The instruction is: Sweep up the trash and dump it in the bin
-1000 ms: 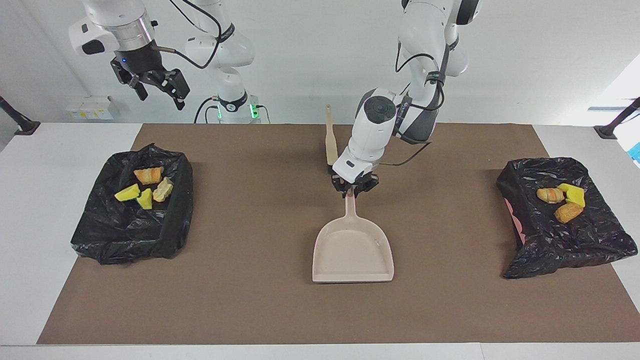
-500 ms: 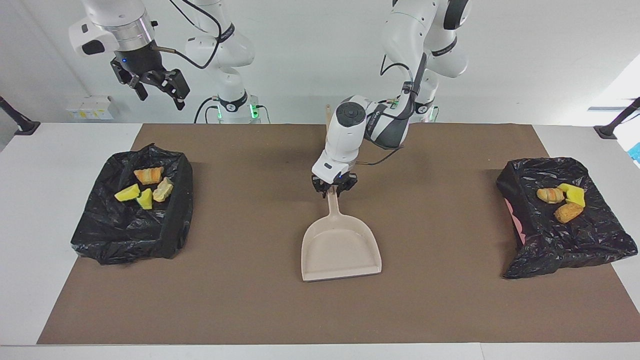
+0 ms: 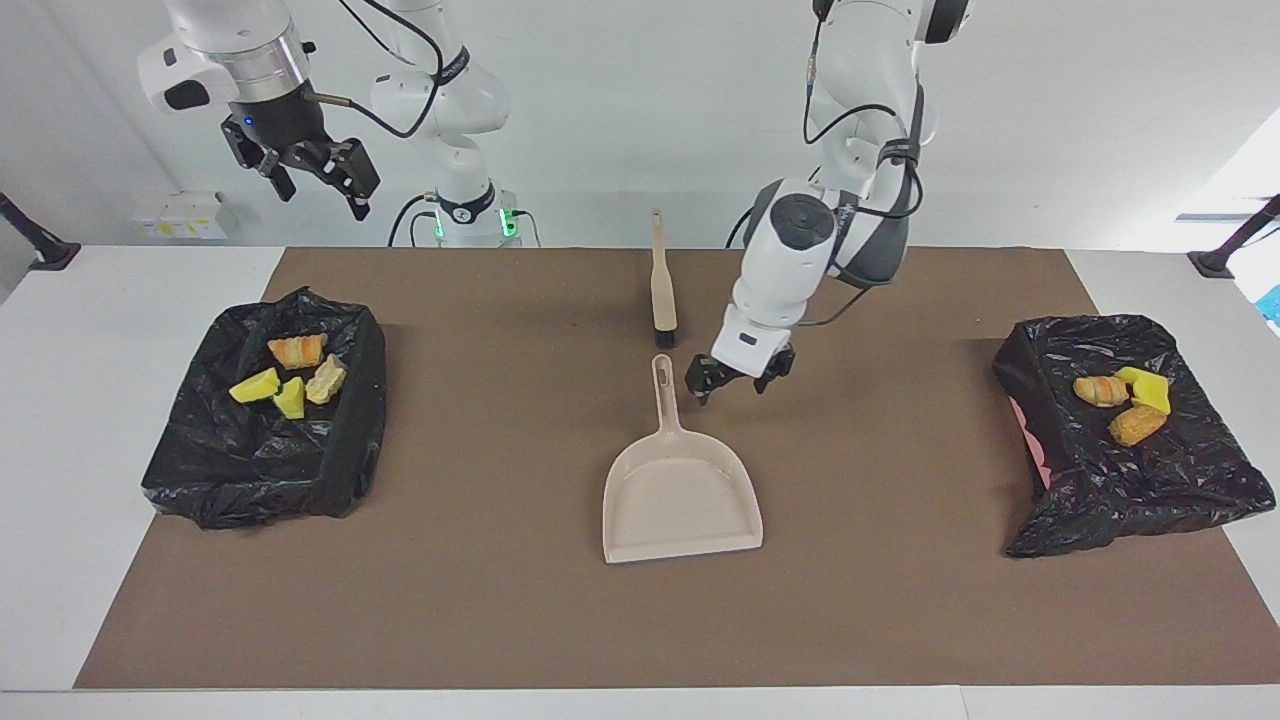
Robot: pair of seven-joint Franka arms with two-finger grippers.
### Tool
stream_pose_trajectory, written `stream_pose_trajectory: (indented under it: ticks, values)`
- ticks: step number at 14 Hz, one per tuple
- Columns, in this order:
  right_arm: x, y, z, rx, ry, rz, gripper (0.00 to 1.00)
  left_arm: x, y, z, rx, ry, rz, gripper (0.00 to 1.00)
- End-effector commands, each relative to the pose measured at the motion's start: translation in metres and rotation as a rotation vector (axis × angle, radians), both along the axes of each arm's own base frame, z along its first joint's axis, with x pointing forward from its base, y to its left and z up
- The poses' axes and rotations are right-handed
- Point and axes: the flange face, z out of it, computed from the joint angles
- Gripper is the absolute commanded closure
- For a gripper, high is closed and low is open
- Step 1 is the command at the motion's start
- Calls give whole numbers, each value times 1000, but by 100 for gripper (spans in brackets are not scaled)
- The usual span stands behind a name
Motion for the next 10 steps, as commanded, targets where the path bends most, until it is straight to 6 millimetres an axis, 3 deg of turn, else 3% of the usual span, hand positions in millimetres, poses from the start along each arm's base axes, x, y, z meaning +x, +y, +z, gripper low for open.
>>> stream_pose_trajectory:
  ticks: [1, 6, 10]
  values:
    - [-5, -4, -1, 24, -5, 25, 0, 12, 45, 19, -10, 4, -23, 0]
    - [-5, -4, 0, 22, -6, 24, 0, 35, 148, 47, -7, -37, -201, 0]
    - [-5, -4, -1, 22, -5, 24, 0, 35, 223, 80, 6, -59, -316, 0]
